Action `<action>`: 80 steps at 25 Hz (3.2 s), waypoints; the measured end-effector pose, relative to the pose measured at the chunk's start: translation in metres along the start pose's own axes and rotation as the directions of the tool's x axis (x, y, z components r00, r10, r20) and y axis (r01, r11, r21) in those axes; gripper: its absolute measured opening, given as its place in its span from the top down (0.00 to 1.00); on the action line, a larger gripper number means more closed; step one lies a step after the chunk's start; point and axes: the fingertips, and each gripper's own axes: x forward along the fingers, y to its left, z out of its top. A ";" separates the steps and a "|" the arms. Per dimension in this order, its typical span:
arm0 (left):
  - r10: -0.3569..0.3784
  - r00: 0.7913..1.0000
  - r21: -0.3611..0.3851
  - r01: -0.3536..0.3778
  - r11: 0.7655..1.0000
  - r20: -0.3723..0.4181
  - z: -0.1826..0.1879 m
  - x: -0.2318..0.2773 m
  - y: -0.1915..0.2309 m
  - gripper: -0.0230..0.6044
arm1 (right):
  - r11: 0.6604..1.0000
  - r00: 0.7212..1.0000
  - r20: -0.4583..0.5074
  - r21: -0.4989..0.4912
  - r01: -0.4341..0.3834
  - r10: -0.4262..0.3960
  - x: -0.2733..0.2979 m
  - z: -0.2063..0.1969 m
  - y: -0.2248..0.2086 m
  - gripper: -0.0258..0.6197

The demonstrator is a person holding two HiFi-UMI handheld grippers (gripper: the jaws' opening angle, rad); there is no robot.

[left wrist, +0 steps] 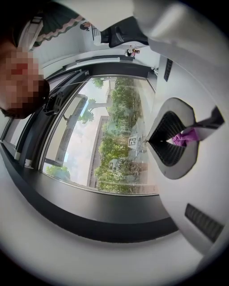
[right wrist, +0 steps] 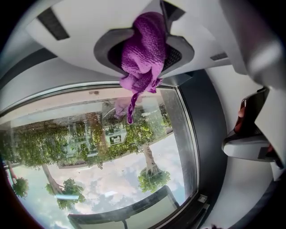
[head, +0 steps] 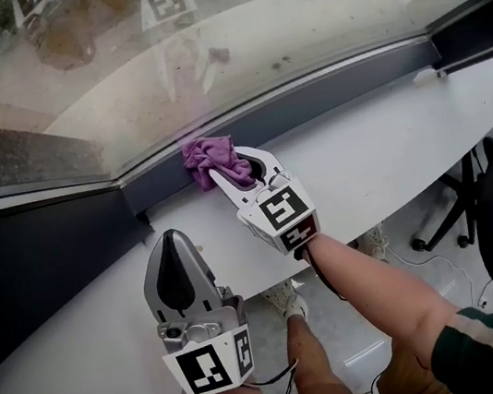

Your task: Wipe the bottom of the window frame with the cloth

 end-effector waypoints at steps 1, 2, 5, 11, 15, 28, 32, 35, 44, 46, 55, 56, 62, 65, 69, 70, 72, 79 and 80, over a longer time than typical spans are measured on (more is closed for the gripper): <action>-0.001 1.000 0.002 0.001 1.000 -0.003 0.000 0.001 -0.003 0.95 | 1.000 1.000 -0.001 0.002 -0.002 0.002 -0.001 0.000 -0.002 0.74; -0.003 1.000 0.005 0.003 1.000 -0.006 0.001 0.002 -0.005 0.95 | 1.000 1.000 -0.001 0.002 -0.003 0.003 -0.002 0.001 -0.003 0.74; -0.007 1.000 0.014 0.007 1.000 -0.017 0.004 0.009 -0.019 0.95 | 1.000 1.000 -0.002 -0.003 -0.006 0.006 -0.010 0.004 -0.014 0.74; -0.005 1.000 0.002 0.006 1.000 -0.019 0.001 0.009 -0.013 0.95 | 1.000 1.000 -0.006 -0.018 -0.001 0.000 -0.010 0.000 -0.016 0.74; -0.014 1.000 0.013 0.014 1.000 -0.013 0.001 0.009 -0.012 0.95 | 1.000 1.000 -0.002 -0.023 0.008 -0.009 -0.010 -0.001 -0.017 0.74; -0.040 0.999 0.019 0.040 0.999 -0.017 -0.010 0.009 -0.014 0.95 | 0.998 0.999 -0.007 -0.052 0.042 -0.042 -0.016 -0.002 -0.029 0.74; -0.051 0.999 0.012 0.052 0.999 -0.016 -0.012 0.009 -0.019 0.95 | 0.997 0.999 -0.009 -0.061 0.051 -0.052 -0.019 -0.002 -0.033 0.74; -0.056 0.998 0.011 0.056 0.998 -0.021 -0.011 0.008 -0.021 0.95 | 0.997 0.998 -0.016 -0.058 0.053 -0.054 -0.021 -0.001 -0.034 0.74; -0.092 0.995 0.031 0.093 0.995 -0.038 -0.008 0.026 -0.072 0.95 | 0.996 0.997 -0.010 -0.038 0.076 -0.076 -0.049 -0.001 -0.079 0.74; -0.097 0.995 0.035 0.098 0.995 -0.039 -0.007 0.028 -0.077 0.95 | 0.996 0.997 -0.011 -0.043 0.078 -0.079 -0.052 -0.002 -0.083 0.74; -0.112 0.993 0.039 0.113 0.993 -0.036 -0.002 0.033 -0.103 0.95 | 0.994 0.995 -0.010 -0.047 0.103 -0.104 -0.070 -0.004 -0.111 0.74; -0.114 0.993 0.039 0.115 0.993 -0.036 -0.002 0.034 -0.107 0.95 | 0.993 0.994 -0.010 -0.048 0.105 -0.106 -0.072 -0.004 -0.114 0.74; -0.131 0.990 0.056 0.133 0.989 -0.042 0.003 0.042 -0.137 0.95 | 0.993 0.994 -0.010 -0.037 0.112 -0.113 -0.087 -0.004 -0.137 0.74; -0.135 0.989 0.064 0.139 0.988 -0.057 0.003 0.050 -0.153 0.95 | 0.993 0.993 -0.011 -0.022 0.114 -0.115 -0.093 -0.003 -0.152 0.74; -0.138 0.989 0.061 0.141 0.988 -0.058 0.001 0.050 -0.161 0.95 | 0.993 0.993 -0.010 -0.024 0.118 -0.118 -0.098 -0.002 -0.159 0.74; -0.140 0.989 0.060 0.143 0.988 -0.057 0.000 0.049 -0.163 0.95 | 0.992 0.993 -0.010 -0.023 0.121 -0.121 -0.099 -0.002 -0.160 0.74; -0.143 0.988 0.056 0.146 0.988 -0.054 -0.002 0.048 -0.166 0.95 | 0.992 0.992 -0.010 -0.026 0.127 -0.127 -0.103 -0.003 -0.163 0.74; -0.155 0.987 0.042 0.156 0.987 -0.034 -0.002 0.050 -0.176 0.95 | 0.989 0.990 -0.004 -0.049 0.139 -0.139 -0.112 -0.001 -0.173 0.74; -0.157 0.987 0.042 0.158 0.987 -0.034 -0.002 0.050 -0.178 0.95 | 0.989 0.990 -0.005 -0.049 0.140 -0.140 -0.113 -0.001 -0.175 0.74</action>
